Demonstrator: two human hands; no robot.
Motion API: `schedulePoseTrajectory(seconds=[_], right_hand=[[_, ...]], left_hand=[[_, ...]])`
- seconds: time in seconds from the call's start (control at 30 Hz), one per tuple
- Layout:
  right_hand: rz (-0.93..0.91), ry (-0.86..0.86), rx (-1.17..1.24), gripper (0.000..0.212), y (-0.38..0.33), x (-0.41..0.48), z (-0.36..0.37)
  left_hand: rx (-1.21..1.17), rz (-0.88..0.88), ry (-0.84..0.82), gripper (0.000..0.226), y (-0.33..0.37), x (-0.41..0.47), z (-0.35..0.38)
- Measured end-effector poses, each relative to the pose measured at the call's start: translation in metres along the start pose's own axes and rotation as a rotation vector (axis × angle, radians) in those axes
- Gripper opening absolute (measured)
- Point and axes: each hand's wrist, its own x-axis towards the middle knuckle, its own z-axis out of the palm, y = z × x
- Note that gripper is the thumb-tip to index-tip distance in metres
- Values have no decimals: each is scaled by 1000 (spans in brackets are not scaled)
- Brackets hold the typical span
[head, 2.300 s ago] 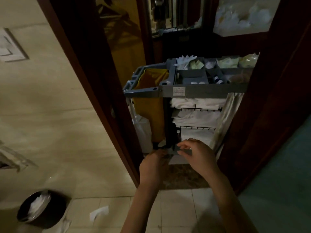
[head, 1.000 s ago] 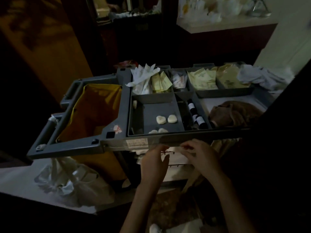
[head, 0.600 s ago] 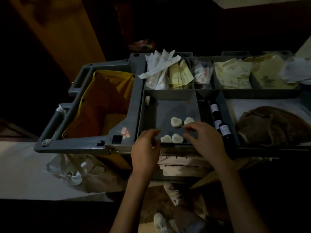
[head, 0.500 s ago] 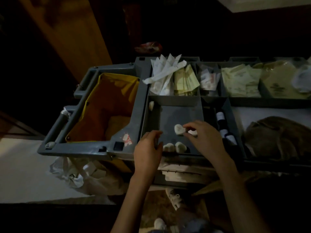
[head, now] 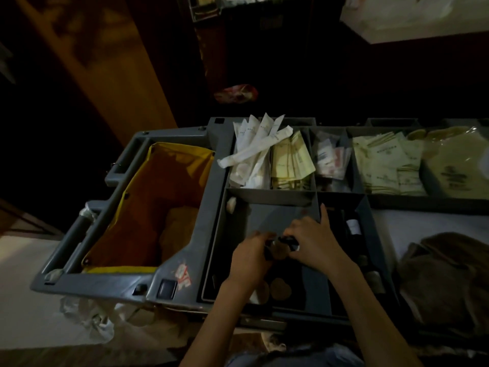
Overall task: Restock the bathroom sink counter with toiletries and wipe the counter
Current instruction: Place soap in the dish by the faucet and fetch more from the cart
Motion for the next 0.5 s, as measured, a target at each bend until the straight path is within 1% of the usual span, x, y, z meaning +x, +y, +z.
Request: schedulePoseTrajectory(seconds=[0.1, 0.23, 0.3, 0.4, 0.5], right_hand=[[-25, -8, 17, 14, 1, 5, 4], [-53, 62, -2, 14, 4, 6, 3], [-76, 115, 39, 14, 5, 6, 2], [-82, 217, 180, 19, 9, 7, 1], [-72, 308, 509, 32, 13, 8, 1]], left_hand=[[35, 27, -34, 33, -2, 5, -1], [-6, 26, 2, 31, -6, 12, 2], [-100, 13, 45, 33, -7, 14, 3], [-304, -30, 95, 40, -5, 17, -2], [-474, -25, 165, 41, 0, 17, -13]])
